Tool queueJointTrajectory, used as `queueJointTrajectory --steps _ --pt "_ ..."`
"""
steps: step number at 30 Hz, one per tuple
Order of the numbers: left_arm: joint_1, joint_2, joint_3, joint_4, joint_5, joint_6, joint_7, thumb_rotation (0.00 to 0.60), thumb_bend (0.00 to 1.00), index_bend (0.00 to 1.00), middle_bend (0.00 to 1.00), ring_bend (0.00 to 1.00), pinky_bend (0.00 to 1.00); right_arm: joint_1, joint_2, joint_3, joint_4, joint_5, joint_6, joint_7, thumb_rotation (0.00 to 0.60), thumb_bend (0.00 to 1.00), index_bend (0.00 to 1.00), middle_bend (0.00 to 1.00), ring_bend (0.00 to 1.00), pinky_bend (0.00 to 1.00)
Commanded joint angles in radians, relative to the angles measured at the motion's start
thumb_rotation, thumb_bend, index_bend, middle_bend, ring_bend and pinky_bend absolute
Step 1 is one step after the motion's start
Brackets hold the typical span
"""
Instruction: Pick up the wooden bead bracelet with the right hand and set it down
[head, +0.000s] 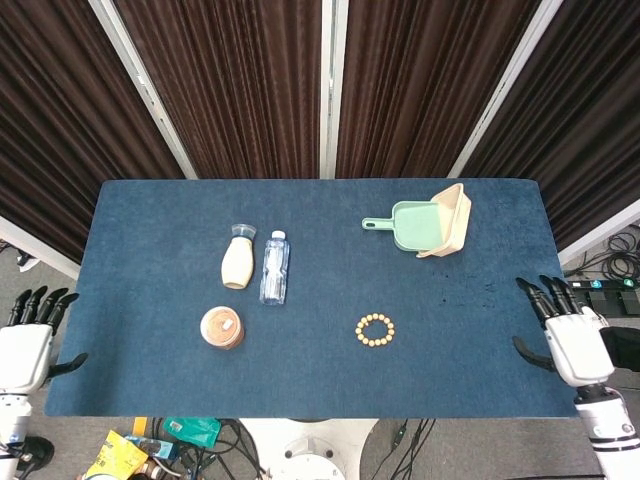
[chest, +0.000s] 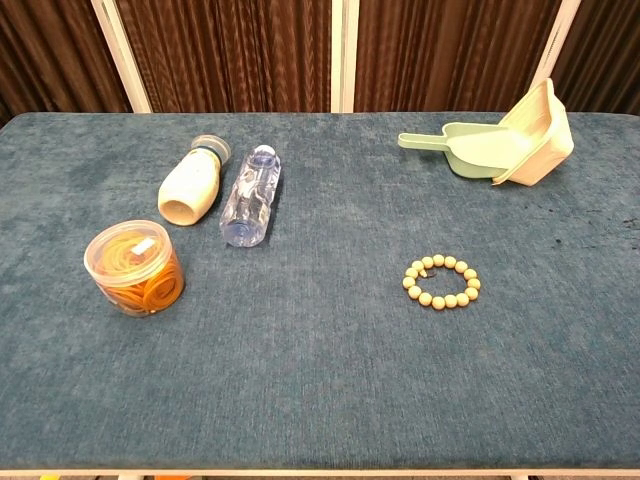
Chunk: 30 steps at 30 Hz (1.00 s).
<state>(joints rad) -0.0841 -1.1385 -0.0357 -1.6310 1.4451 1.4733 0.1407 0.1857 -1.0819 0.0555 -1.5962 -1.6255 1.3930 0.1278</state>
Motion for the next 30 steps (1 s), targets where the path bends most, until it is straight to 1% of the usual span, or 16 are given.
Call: queueJointTrajectory --steps 1,3,6,9,11,13,16,18,22,25,30 --pt "0.002 0.001 0.000 -0.002 0.000 0.003 0.002 0.600 0.04 0.16 0.13 0.02 0.02 0.114 -0.008 -0.006 -0.012 -0.097 -0.106 0.070 0.600 0.29 0.12 0.25 0.01 0.06" --pt "0.004 0.001 0.000 -0.004 0.000 0.006 0.002 0.600 0.04 0.16 0.13 0.02 0.02 0.175 -0.026 0.001 -0.015 -0.135 -0.156 0.091 0.600 0.32 0.18 0.29 0.04 0.08" --pt "0.006 0.003 0.002 -0.007 0.001 0.006 0.003 0.600 0.04 0.16 0.13 0.02 0.02 0.284 -0.074 0.012 -0.004 -0.176 -0.266 0.103 0.600 0.34 0.24 0.34 0.06 0.11" --pt "0.008 0.011 0.007 -0.015 0.006 0.003 0.005 0.600 0.04 0.16 0.13 0.02 0.02 0.401 -0.141 0.015 0.029 -0.192 -0.413 0.089 0.600 0.35 0.26 0.35 0.07 0.12" --pt "0.010 0.011 0.006 -0.018 0.009 0.008 -0.001 0.600 0.04 0.16 0.13 0.02 0.02 0.452 -0.186 0.017 0.060 -0.188 -0.478 0.067 0.600 0.35 0.27 0.35 0.07 0.12" --pt "0.012 0.012 0.007 -0.017 0.010 0.012 -0.004 0.600 0.04 0.16 0.13 0.02 0.02 0.496 -0.241 0.018 0.105 -0.183 -0.537 0.021 0.600 0.34 0.28 0.35 0.07 0.13" --pt "0.013 0.012 0.009 -0.014 0.008 0.007 -0.009 0.600 0.03 0.16 0.13 0.02 0.02 0.534 -0.319 0.015 0.181 -0.170 -0.590 -0.062 0.600 0.28 0.31 0.37 0.08 0.14" --pt "0.013 0.013 0.008 -0.013 0.006 0.004 -0.013 0.600 0.04 0.16 0.13 0.02 0.02 0.546 -0.361 0.008 0.227 -0.163 -0.607 -0.107 0.600 0.24 0.33 0.37 0.09 0.16" --pt "0.013 0.012 0.007 -0.007 0.004 0.001 -0.023 0.600 0.04 0.16 0.13 0.02 0.02 0.560 -0.432 -0.009 0.313 -0.147 -0.621 -0.181 0.600 0.22 0.34 0.38 0.10 0.16" --pt "0.014 0.010 0.007 -0.001 0.000 -0.002 -0.029 0.600 0.04 0.16 0.13 0.02 0.02 0.559 -0.469 -0.017 0.366 -0.155 -0.583 -0.231 0.600 0.21 0.35 0.38 0.10 0.16" --pt "0.012 0.007 0.006 0.006 -0.004 -0.010 -0.038 0.600 0.04 0.16 0.13 0.02 0.02 0.565 -0.519 -0.029 0.436 -0.164 -0.530 -0.250 0.600 0.20 0.37 0.38 0.10 0.16"
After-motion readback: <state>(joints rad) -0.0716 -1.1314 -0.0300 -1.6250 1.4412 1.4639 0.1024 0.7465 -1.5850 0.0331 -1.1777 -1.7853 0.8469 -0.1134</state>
